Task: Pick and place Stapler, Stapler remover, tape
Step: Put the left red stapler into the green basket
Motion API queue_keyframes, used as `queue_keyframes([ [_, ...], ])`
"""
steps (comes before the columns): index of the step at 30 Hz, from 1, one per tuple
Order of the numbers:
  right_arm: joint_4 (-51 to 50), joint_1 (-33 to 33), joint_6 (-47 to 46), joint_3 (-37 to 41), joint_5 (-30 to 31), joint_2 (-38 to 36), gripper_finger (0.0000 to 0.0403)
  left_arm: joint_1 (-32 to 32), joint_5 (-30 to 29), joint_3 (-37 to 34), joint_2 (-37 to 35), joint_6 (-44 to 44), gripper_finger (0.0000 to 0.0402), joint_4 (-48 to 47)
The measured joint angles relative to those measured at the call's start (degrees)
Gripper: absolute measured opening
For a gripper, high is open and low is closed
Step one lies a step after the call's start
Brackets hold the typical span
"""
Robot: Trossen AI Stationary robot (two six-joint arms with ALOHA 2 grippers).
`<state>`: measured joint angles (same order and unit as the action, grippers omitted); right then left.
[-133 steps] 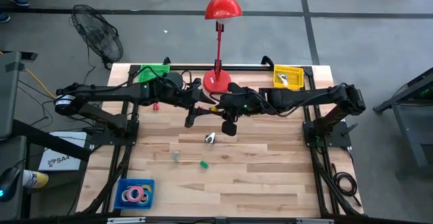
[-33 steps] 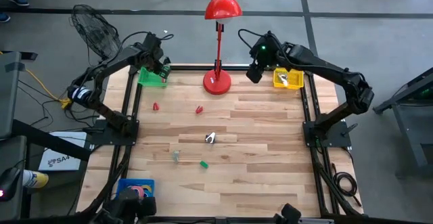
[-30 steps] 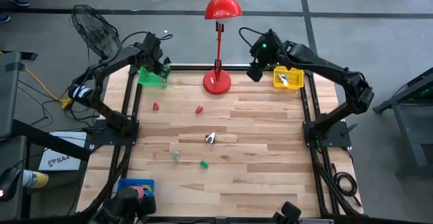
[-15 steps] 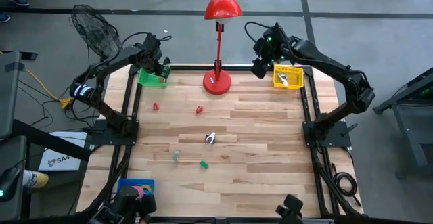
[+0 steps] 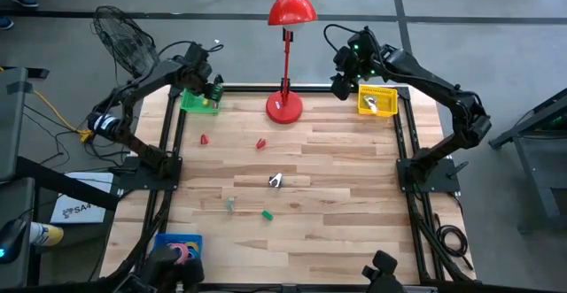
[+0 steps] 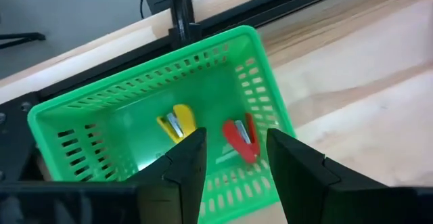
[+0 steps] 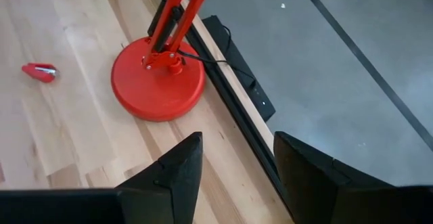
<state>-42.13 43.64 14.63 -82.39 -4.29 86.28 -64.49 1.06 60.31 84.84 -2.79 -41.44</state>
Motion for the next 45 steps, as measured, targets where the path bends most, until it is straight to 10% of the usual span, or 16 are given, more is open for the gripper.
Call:
queue_keyframes([
  [14,0.0,0.0,1.2,0.0,0.0,0.0,0.0172,5.0,0.7,0.0,-7.7,-1.0,0.0152,-14.9],
  [28,4.3,6.7,2.6,0.0,-3.3,0.0,0.0170,20.4,-13.1,0.0,-7.8,-24.0,0.0152,-25.4],
  [45,5.1,11.1,5.3,0.0,-10.3,0.4,0.0170,29.9,-15.6,0.0,-7.5,-41.5,0.0152,-26.5],
])
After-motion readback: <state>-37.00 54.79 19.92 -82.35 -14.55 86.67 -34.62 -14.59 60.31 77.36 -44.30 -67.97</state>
